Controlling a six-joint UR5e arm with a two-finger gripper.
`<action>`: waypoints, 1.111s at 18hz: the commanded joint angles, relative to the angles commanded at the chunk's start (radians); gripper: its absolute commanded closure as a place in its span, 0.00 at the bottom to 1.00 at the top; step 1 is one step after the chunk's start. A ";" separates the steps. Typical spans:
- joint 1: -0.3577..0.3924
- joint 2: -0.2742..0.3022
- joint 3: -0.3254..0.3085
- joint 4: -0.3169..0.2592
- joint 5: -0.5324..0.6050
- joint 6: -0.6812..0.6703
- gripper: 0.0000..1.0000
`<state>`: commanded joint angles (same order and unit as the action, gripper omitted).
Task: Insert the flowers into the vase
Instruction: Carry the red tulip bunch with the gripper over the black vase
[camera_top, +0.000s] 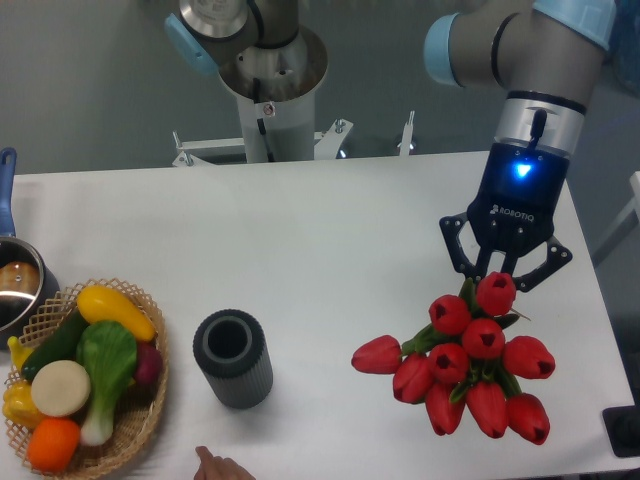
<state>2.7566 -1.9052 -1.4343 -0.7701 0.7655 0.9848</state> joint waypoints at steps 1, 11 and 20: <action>-0.002 0.000 -0.003 0.000 0.000 0.000 0.79; -0.018 -0.014 -0.021 0.002 -0.093 0.000 0.78; -0.051 -0.049 -0.124 0.005 -0.443 0.097 0.78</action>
<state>2.7060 -1.9543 -1.5585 -0.7655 0.3224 1.0815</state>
